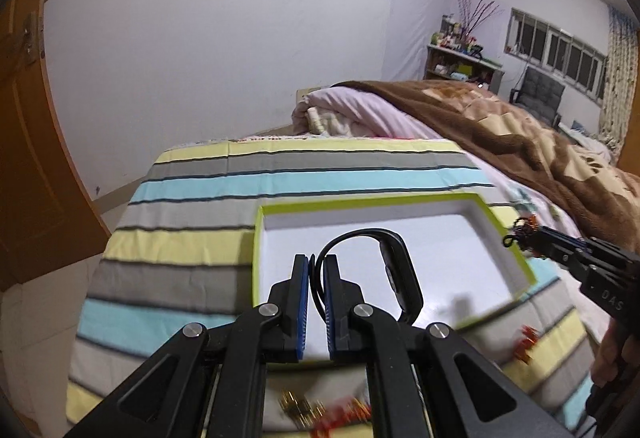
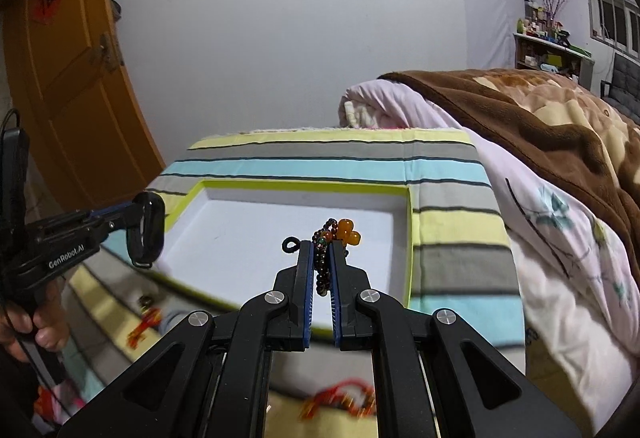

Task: Organize jewelry
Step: 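Carry both items into the green box and open both tools, then lift both open tools out of the box back over the jewelry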

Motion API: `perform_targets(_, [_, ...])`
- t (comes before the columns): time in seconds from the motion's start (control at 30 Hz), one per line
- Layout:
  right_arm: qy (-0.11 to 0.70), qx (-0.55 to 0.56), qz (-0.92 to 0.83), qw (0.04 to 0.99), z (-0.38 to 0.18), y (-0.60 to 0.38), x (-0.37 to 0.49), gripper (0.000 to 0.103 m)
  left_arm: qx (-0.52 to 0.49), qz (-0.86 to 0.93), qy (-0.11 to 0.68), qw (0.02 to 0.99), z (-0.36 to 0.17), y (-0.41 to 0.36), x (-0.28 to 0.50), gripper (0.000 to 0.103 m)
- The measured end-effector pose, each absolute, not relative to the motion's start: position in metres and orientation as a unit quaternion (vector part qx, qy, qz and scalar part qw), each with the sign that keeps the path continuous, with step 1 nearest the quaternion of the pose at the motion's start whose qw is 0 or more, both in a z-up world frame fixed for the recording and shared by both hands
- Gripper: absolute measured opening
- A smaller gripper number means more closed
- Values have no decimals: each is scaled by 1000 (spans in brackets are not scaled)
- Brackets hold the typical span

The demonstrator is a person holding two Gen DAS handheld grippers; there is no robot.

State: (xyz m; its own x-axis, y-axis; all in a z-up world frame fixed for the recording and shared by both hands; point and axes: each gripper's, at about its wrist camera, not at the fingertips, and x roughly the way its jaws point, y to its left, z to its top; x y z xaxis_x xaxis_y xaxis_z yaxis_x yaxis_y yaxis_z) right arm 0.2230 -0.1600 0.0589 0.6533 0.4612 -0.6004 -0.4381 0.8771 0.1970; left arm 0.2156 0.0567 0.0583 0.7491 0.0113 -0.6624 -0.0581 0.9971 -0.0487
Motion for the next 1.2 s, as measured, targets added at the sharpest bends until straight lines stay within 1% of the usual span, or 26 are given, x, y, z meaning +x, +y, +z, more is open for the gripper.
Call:
perform_targets(0.2, [358,8,238,903,39,-153,266,7,-26,34,380,924,38,70,265,7])
perform_targets(0.4, [381,4,223,897,21,-148,298,7,-15,44,406,913,17,78,297,7])
perform_targets(0.53, [396,2,211,894,11,-150,309,7,-13,48,423,905,3,82,309,7])
perform_targets(0.73, [405,10,207,890,8,-154,318,8,-16,46,428,903,-3,81,316,7])
perform_targets(0.8, [405,8,206,891,9,-154,317,10,-19,43,424,905,-3,81,316,9])
perform_targets(0.9, [396,7,211,894,13,-154,313,21,-33,32,421,906,-1,83,314,9])
perform_targets(0.93, [395,7,212,894,14,-154,313,26,-33,30,418,907,0,82,313,9])
perform_targets(0.97, [390,7,214,895,17,-154,311,29,-34,27,415,909,1,81,312,9])
perform_targets(1.2, [359,-3,220,907,37,-156,282,29,-33,17,383,923,21,75,282,9])
